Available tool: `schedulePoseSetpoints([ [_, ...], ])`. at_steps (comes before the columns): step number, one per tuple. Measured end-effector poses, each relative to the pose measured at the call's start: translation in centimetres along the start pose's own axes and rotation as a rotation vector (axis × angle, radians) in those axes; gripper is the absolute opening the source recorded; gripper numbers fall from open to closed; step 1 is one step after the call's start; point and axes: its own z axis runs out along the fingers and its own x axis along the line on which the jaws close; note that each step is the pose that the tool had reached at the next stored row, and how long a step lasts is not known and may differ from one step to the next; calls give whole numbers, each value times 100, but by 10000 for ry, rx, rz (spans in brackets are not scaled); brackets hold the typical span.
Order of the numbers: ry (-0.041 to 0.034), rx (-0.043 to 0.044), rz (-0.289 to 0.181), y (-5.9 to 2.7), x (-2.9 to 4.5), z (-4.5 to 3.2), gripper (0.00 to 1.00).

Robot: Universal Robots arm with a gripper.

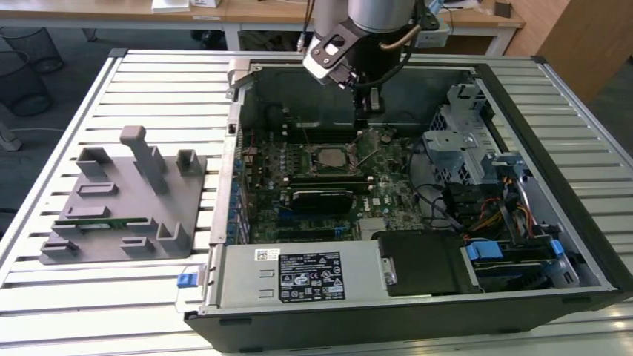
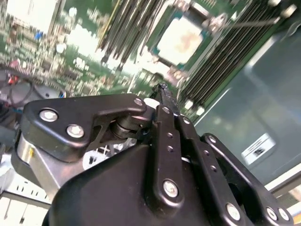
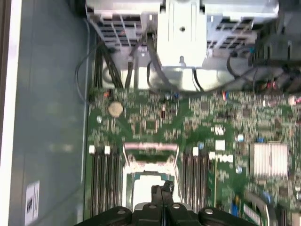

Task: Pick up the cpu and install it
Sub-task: 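Close the cpu cover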

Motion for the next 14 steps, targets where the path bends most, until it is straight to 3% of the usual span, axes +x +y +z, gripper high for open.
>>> schedulePoseSetpoints([
  [9, -1, 58, -33, 362, -1, 53, 11],
  [14, -1, 87, -52, 466, 21, 95, 11],
])
